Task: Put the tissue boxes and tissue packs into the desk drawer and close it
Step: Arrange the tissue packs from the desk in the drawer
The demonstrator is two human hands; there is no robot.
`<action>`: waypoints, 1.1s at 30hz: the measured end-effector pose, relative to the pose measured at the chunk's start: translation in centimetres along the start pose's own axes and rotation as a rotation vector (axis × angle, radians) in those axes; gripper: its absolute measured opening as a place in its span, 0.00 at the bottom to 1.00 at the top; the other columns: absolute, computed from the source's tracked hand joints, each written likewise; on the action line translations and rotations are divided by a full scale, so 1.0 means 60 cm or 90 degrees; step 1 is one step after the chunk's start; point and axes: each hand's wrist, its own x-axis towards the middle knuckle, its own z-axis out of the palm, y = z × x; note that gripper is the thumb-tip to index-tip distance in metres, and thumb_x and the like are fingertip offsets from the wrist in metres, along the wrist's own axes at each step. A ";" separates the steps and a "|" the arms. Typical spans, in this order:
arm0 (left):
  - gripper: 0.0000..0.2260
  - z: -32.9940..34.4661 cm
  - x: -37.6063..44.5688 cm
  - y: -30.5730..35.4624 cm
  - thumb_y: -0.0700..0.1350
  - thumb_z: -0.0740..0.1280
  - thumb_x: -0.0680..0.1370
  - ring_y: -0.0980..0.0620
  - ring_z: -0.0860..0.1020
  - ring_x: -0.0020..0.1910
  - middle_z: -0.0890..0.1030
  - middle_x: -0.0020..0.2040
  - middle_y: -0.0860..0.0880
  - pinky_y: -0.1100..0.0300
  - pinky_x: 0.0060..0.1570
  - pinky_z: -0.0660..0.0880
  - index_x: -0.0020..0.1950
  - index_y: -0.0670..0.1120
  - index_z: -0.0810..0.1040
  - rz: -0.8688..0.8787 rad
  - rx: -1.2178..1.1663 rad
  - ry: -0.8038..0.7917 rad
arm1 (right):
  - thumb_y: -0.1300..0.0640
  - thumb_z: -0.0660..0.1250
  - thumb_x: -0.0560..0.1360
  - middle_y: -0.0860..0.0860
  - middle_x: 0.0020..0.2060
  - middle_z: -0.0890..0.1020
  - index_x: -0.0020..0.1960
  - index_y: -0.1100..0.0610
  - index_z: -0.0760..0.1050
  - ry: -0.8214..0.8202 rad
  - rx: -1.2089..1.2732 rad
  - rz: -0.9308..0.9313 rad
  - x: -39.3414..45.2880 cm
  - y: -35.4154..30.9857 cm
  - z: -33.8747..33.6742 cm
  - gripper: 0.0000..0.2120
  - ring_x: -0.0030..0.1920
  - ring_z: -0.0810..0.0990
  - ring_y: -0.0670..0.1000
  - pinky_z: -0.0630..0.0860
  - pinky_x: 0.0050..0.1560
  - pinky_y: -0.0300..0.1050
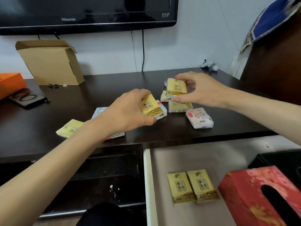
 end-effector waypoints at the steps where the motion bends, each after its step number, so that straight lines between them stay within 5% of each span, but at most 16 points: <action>1: 0.34 0.005 -0.012 0.014 0.56 0.76 0.67 0.52 0.75 0.56 0.77 0.59 0.53 0.54 0.57 0.73 0.71 0.50 0.70 0.010 -0.020 -0.008 | 0.41 0.79 0.69 0.46 0.62 0.79 0.76 0.52 0.72 -0.007 -0.007 0.001 -0.032 0.002 -0.002 0.40 0.62 0.80 0.47 0.75 0.68 0.49; 5: 0.33 0.029 -0.078 0.070 0.61 0.74 0.65 0.62 0.76 0.50 0.77 0.51 0.62 0.67 0.50 0.74 0.68 0.57 0.70 0.053 -0.097 -0.095 | 0.29 0.73 0.65 0.39 0.59 0.77 0.74 0.46 0.72 -0.049 -0.052 0.000 -0.169 0.007 -0.001 0.42 0.60 0.80 0.44 0.78 0.64 0.50; 11: 0.30 0.102 -0.182 0.125 0.64 0.73 0.65 0.65 0.72 0.55 0.72 0.55 0.64 0.64 0.54 0.74 0.64 0.63 0.68 0.109 -0.087 -0.240 | 0.25 0.69 0.67 0.31 0.66 0.71 0.76 0.36 0.62 -0.142 -0.144 -0.006 -0.345 0.030 0.029 0.41 0.66 0.74 0.38 0.74 0.66 0.44; 14: 0.27 0.145 -0.228 0.138 0.64 0.71 0.67 0.61 0.67 0.56 0.68 0.56 0.62 0.66 0.53 0.68 0.63 0.60 0.68 0.160 0.020 -0.272 | 0.26 0.64 0.71 0.40 0.78 0.63 0.82 0.41 0.56 -0.186 -0.219 -0.046 -0.398 0.040 0.053 0.45 0.77 0.62 0.43 0.59 0.75 0.38; 17: 0.27 0.171 -0.255 0.144 0.65 0.70 0.67 0.59 0.66 0.55 0.68 0.56 0.60 0.65 0.52 0.66 0.61 0.59 0.67 0.171 0.052 -0.317 | 0.29 0.62 0.73 0.47 0.80 0.62 0.83 0.47 0.57 -0.228 -0.258 -0.067 -0.413 0.032 0.067 0.45 0.79 0.60 0.49 0.54 0.77 0.41; 22: 0.22 0.179 -0.269 0.147 0.64 0.69 0.68 0.57 0.65 0.55 0.68 0.56 0.58 0.56 0.52 0.73 0.56 0.58 0.66 0.172 0.067 -0.311 | 0.29 0.60 0.74 0.48 0.75 0.70 0.80 0.49 0.63 -0.279 -0.339 -0.084 -0.418 0.011 0.081 0.40 0.75 0.65 0.51 0.55 0.76 0.47; 25: 0.21 0.187 -0.273 0.152 0.63 0.68 0.70 0.54 0.66 0.57 0.68 0.56 0.56 0.58 0.44 0.67 0.56 0.55 0.67 0.185 0.132 -0.318 | 0.28 0.59 0.74 0.43 0.71 0.71 0.77 0.47 0.63 -0.300 -0.399 -0.076 -0.416 -0.001 0.092 0.38 0.74 0.65 0.49 0.50 0.75 0.47; 29: 0.22 0.192 -0.274 0.150 0.64 0.68 0.71 0.53 0.66 0.56 0.68 0.57 0.54 0.58 0.43 0.60 0.56 0.53 0.67 0.203 0.184 -0.311 | 0.23 0.60 0.69 0.37 0.51 0.73 0.60 0.44 0.64 -0.324 -0.395 -0.059 -0.409 -0.017 0.100 0.31 0.60 0.72 0.44 0.48 0.75 0.49; 33: 0.25 0.192 -0.276 0.145 0.66 0.67 0.71 0.52 0.67 0.57 0.69 0.59 0.53 0.56 0.46 0.63 0.59 0.52 0.68 0.217 0.208 -0.328 | 0.22 0.60 0.68 0.38 0.50 0.68 0.55 0.43 0.66 -0.378 -0.438 -0.057 -0.407 -0.016 0.102 0.29 0.57 0.67 0.44 0.45 0.78 0.57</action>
